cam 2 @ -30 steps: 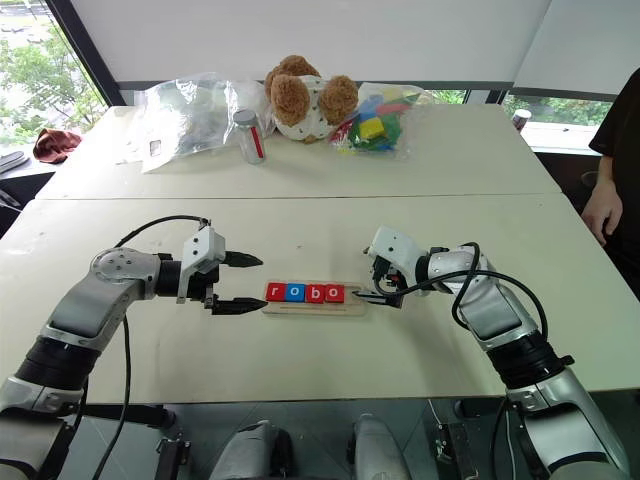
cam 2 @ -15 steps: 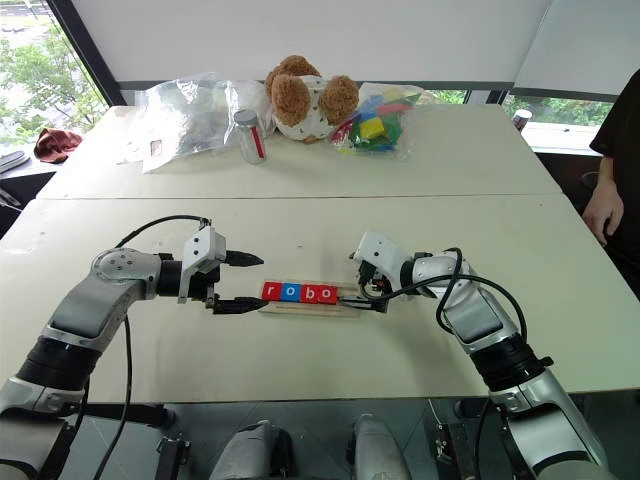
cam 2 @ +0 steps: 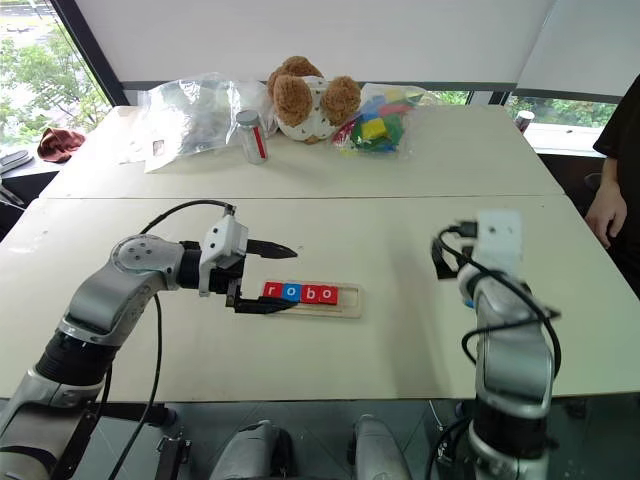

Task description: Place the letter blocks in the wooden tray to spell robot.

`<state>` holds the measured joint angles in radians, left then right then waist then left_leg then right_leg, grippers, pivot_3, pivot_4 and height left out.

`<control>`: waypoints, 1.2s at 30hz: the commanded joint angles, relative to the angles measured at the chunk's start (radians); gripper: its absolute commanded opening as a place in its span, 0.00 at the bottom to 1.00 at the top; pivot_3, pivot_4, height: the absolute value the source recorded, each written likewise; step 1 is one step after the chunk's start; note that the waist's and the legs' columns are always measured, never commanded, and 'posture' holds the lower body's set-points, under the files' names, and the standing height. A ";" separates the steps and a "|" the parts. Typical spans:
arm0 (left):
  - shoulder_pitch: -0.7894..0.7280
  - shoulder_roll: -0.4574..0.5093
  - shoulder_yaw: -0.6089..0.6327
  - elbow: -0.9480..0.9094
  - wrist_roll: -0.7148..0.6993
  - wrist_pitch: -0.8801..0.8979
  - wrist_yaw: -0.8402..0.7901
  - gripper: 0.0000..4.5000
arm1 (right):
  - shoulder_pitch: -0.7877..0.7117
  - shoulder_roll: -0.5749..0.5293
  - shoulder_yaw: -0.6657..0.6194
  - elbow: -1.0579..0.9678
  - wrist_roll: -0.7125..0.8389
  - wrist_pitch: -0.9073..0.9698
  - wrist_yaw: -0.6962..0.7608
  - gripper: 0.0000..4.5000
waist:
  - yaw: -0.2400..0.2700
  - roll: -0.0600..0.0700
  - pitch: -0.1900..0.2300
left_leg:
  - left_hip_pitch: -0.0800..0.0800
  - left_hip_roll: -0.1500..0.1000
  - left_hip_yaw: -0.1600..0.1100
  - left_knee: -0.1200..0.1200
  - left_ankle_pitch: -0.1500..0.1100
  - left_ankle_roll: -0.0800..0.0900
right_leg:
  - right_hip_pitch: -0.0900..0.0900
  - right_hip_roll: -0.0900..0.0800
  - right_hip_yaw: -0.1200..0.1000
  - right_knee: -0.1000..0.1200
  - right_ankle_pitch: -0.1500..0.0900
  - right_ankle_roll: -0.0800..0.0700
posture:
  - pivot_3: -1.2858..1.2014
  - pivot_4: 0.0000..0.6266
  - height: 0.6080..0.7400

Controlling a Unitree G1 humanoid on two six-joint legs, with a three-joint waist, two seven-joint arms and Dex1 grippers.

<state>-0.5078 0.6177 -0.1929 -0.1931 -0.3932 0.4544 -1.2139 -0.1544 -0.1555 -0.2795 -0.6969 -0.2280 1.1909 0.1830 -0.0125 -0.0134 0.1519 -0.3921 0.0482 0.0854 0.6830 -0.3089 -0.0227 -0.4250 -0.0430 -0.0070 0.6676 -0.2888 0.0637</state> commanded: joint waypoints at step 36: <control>-0.003 -0.006 -0.009 0.057 0.015 -0.028 0.018 1.00 | 0.082 0.053 0.069 -0.008 0.155 -0.051 -0.058 0.25 | -0.004 0.000 0.000 | 0.001 0.000 -0.001 0.000 -0.003 0.006 | 0.000 0.002 0.002 -0.001 0.001 0.001 | 0.52 0.24 1.00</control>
<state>-0.5058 0.5994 -0.2217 -0.1209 -0.3776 0.4440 -1.1881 -0.0746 -0.0854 -0.2489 -0.6389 -0.1062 1.1609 0.0857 -0.0166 -0.0137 0.1517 -0.3914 0.0479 0.0848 0.6829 -0.3121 -0.0165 -0.4246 -0.0410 -0.0052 0.6667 -0.2882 0.0645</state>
